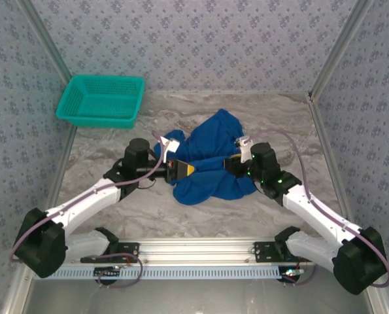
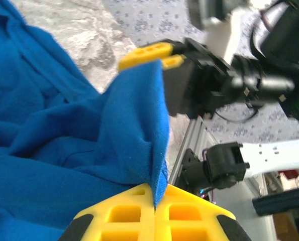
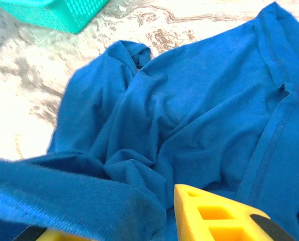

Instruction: Fold the inside-out t-shirt

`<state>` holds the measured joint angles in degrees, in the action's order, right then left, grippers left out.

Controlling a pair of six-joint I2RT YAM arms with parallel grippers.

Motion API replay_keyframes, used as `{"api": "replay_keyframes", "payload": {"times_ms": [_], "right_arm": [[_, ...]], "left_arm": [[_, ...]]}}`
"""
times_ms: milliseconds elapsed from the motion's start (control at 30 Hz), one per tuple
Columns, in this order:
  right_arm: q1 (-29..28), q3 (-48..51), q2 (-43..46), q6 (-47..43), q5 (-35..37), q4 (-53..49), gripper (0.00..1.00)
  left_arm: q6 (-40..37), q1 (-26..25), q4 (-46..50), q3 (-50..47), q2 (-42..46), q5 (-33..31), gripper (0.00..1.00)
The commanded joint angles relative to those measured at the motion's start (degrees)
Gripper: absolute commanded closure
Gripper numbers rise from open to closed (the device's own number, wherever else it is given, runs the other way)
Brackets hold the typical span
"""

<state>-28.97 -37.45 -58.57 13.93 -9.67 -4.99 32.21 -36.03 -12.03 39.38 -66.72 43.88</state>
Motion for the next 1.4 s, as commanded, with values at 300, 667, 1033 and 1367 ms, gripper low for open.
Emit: {"api": "replay_keyframes", "payload": {"times_ms": [300,667,1033,1367], "right_arm": [[-15.76,-11.95,-4.43,-9.44,18.17,-14.31,0.45],[-12.44,-20.04,-12.13,-17.78,-1.17,-22.93,0.25],[-6.63,-27.30,-17.21,-30.87,-22.02,-31.22,0.22],[-5.78,-35.96,-32.18,-38.19,-35.04,-32.64,0.35]], "left_arm": [[-8.46,-4.29,9.98,8.17,-1.74,-8.98,1.00],[-20.66,-6.06,19.52,10.25,-0.86,-13.52,1.00],[-35.79,-7.03,33.60,16.13,0.08,-14.44,1.00],[-39.06,-6.97,37.89,17.66,2.25,-16.41,1.00]]}}
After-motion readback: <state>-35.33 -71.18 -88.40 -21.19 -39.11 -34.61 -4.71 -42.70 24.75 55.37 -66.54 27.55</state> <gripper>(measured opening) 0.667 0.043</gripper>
